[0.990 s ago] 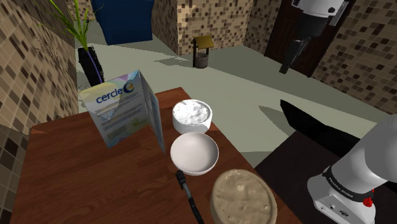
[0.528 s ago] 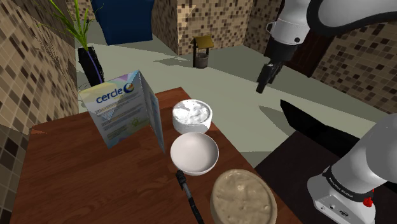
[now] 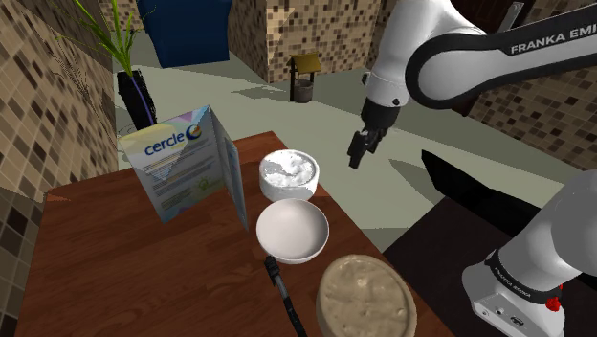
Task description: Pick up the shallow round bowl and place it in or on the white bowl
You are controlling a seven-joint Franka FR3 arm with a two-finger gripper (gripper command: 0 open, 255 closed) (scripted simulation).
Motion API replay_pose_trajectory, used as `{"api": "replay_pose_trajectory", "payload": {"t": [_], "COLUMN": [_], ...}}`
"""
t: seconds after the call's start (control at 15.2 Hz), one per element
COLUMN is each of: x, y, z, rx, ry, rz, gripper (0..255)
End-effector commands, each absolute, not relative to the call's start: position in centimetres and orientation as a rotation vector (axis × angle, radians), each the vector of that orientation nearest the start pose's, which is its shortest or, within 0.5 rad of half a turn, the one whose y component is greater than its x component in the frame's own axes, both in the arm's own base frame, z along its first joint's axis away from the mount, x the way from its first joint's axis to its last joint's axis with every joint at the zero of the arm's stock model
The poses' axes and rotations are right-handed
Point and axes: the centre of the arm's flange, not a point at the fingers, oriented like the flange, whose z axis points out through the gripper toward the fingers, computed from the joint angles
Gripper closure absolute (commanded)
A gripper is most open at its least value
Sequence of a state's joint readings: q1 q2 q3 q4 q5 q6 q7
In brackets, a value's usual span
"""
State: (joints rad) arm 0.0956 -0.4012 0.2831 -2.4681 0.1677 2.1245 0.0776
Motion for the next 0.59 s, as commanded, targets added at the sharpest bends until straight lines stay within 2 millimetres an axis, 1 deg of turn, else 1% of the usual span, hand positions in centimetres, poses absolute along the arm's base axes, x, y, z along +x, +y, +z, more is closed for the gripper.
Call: {"api": "replay_pose_trajectory", "payload": {"t": [0.0, 0.53], "x": [40.0, 43.1], "y": [18.3, 24.9], "z": [41.8, 34.2], "rx": [-3.077, -3.065], "ry": [-0.304, -0.304], "rz": [-0.061, -0.054], "gripper": [0, 0]}}
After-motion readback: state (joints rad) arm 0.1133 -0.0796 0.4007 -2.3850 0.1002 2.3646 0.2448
